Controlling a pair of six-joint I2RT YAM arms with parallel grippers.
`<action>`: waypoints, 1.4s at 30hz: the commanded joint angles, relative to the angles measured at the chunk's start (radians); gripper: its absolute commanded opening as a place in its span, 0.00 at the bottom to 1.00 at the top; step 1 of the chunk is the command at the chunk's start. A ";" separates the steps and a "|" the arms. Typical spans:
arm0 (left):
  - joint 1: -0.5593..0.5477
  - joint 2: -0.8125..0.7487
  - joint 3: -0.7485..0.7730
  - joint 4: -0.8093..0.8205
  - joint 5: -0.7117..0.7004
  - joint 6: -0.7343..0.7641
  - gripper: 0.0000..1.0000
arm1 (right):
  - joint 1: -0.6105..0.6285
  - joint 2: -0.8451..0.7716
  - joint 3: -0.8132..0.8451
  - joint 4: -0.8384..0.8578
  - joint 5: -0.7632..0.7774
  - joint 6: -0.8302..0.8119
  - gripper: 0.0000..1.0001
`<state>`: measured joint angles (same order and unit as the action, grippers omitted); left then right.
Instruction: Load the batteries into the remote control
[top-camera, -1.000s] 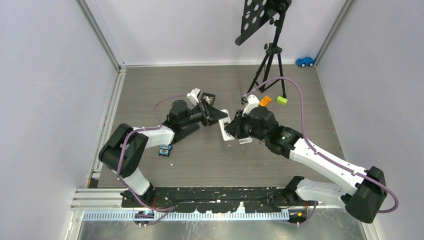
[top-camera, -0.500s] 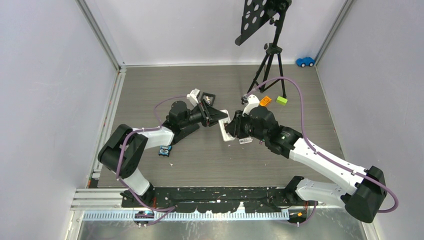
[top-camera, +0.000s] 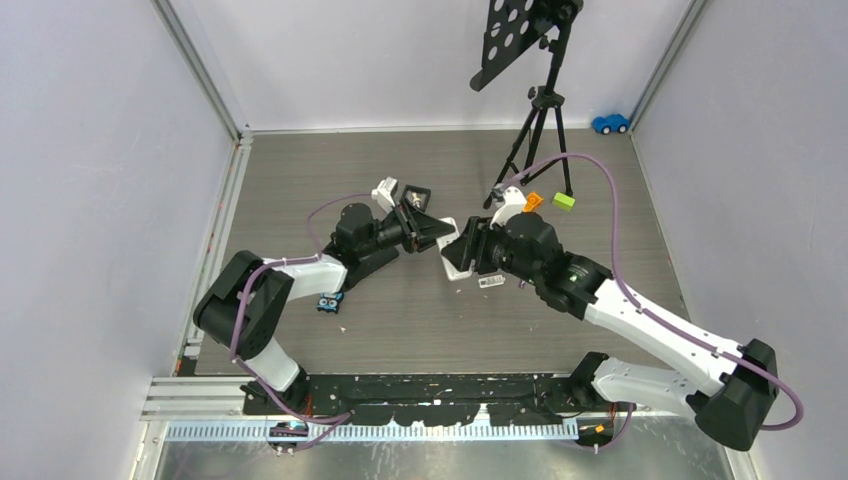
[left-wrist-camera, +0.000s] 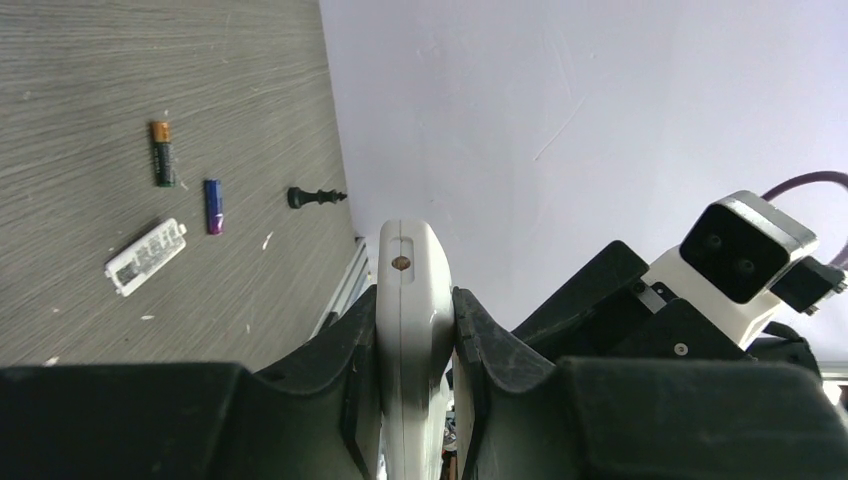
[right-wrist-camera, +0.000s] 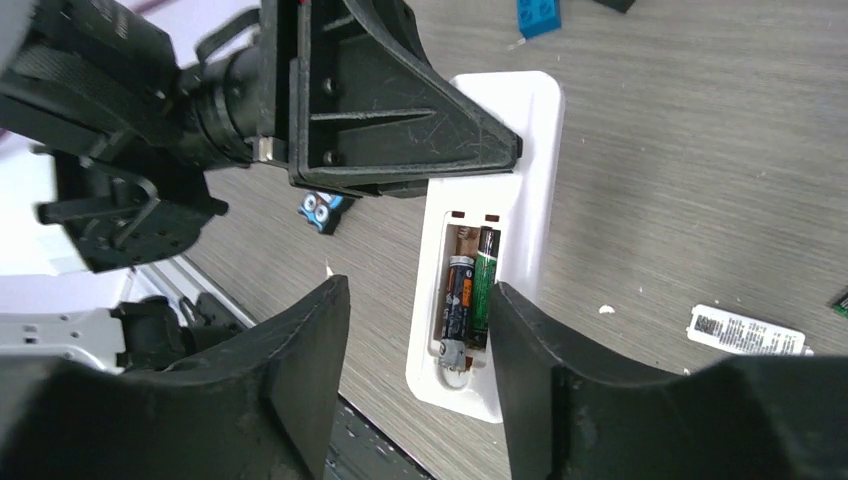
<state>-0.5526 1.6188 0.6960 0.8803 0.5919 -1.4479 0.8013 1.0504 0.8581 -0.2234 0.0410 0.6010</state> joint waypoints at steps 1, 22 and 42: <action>-0.003 -0.066 0.000 0.112 -0.042 -0.062 0.00 | 0.002 -0.123 -0.011 0.114 0.056 0.082 0.62; -0.011 -0.258 -0.014 0.177 -0.300 -0.338 0.00 | 0.002 -0.292 -0.278 0.669 0.090 0.499 0.91; -0.032 -0.246 -0.041 0.189 -0.289 -0.345 0.00 | -0.008 -0.146 -0.246 0.699 0.042 0.621 0.58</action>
<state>-0.5823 1.3853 0.6464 0.9970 0.3058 -1.7817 0.8005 0.8841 0.5797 0.4274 0.0860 1.1896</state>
